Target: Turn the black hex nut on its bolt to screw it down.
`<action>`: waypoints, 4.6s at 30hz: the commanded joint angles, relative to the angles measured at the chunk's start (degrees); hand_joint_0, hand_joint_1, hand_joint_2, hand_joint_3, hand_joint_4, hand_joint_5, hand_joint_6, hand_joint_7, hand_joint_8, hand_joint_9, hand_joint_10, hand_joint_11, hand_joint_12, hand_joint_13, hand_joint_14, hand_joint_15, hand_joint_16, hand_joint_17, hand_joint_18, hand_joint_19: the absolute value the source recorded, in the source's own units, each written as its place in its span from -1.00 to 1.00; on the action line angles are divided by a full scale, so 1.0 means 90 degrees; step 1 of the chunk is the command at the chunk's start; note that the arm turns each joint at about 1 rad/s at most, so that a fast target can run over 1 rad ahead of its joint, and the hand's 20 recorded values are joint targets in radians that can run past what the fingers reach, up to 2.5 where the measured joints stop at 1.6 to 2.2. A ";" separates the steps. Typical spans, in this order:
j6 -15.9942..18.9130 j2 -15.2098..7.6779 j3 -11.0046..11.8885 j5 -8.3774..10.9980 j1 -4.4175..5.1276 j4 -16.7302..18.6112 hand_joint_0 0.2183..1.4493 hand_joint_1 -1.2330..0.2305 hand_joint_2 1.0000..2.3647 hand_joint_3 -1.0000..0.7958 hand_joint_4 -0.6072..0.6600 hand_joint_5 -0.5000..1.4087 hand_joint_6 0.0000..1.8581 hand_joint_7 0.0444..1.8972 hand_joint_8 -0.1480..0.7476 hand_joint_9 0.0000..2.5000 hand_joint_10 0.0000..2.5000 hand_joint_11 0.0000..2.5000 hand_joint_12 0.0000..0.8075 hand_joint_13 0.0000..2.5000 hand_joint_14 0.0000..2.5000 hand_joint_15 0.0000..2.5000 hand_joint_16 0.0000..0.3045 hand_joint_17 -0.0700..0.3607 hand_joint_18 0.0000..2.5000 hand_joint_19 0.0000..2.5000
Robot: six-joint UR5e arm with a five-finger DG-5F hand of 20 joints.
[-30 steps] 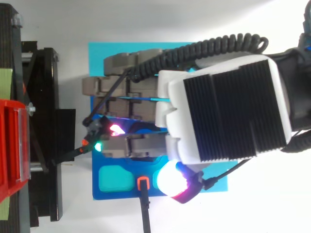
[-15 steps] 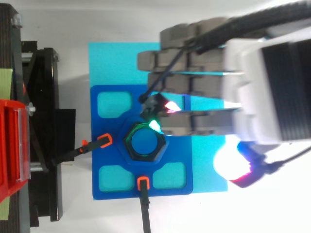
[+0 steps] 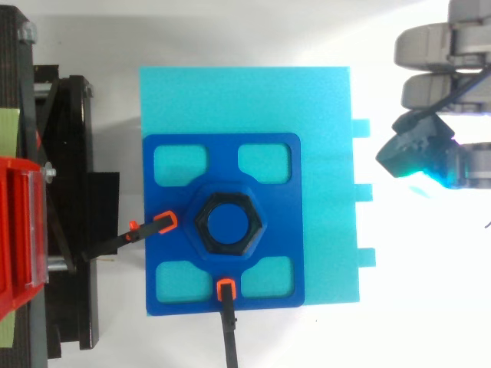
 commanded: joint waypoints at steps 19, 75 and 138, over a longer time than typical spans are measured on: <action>0.3786 0.0144 -0.1184 -0.0265 -0.0041 0.0969 -0.59 0.04 -1.00 -0.44 0.24 -0.68 -0.46 -0.19 -0.13 -0.66 -1.00 -1.00 -0.15 -0.84 -1.00 -1.00 -0.62 -0.07 -0.99 -0.88; 0.5632 0.0144 -0.1184 -0.0235 0.0027 0.1751 -0.63 0.32 -1.00 -0.44 -0.06 -0.79 -0.46 -0.50 -0.37 -1.00 -1.00 -1.00 -0.15 -1.00 -1.00 -1.00 -0.62 -0.08 -1.00 -0.85; 0.5632 0.0144 -0.1184 -0.0235 0.0027 0.1751 -0.56 0.11 -1.00 -0.44 -0.13 -0.77 -0.46 -0.51 -0.42 -1.00 -1.00 -1.00 -0.25 -0.98 -1.00 -1.00 -0.65 -0.12 -1.00 -0.87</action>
